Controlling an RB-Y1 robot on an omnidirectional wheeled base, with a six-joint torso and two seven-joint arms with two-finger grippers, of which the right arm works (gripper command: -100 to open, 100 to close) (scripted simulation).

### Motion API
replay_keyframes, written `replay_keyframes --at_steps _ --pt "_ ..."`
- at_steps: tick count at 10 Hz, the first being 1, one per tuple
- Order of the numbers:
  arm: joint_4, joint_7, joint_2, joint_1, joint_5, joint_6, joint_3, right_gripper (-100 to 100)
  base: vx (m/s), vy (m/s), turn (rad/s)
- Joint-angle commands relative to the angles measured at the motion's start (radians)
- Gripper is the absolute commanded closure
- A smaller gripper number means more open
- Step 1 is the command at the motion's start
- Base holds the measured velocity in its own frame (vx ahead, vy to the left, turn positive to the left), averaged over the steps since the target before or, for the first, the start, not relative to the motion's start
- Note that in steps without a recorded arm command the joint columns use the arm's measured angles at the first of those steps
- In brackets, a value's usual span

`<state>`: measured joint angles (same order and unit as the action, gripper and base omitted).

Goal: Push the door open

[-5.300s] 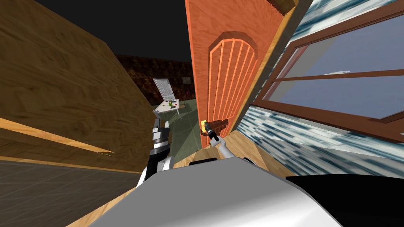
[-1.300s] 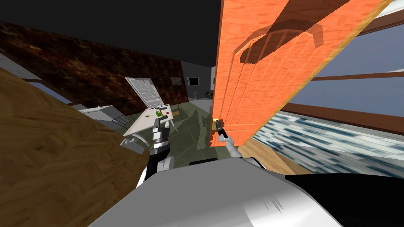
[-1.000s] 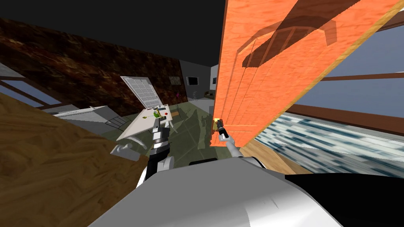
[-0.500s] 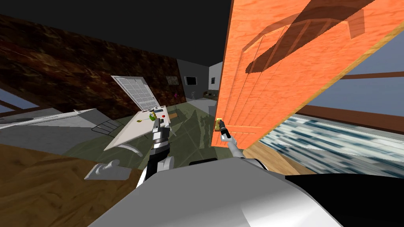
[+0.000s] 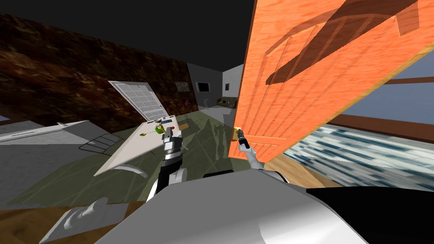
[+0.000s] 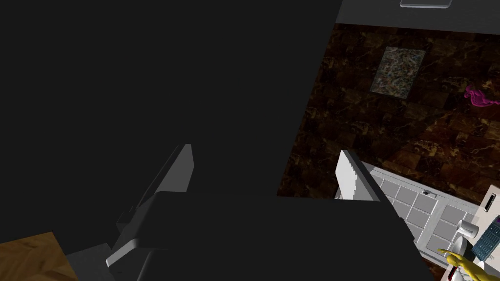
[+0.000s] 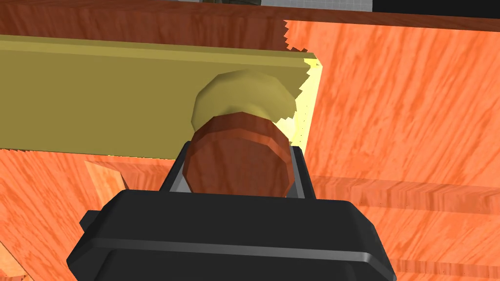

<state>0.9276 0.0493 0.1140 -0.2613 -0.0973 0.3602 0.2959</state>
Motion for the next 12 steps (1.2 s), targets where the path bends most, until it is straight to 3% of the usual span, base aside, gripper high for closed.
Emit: replay_keyframes --at_steps 1,9,10,12 --pt "-0.003 0.000 0.017 -0.003 -0.006 0.005 0.022 100 0.197 0.075 -0.061" --pt "-0.010 0.019 0.029 -0.001 -0.022 0.007 0.100 100 0.176 0.097 -0.066" --pt "-0.012 0.017 0.033 0.005 -0.022 0.007 0.098 100 0.071 0.032 -0.055" --pt "-0.012 0.023 0.042 0.007 -0.028 0.008 0.127 100 0.173 0.038 -0.065"
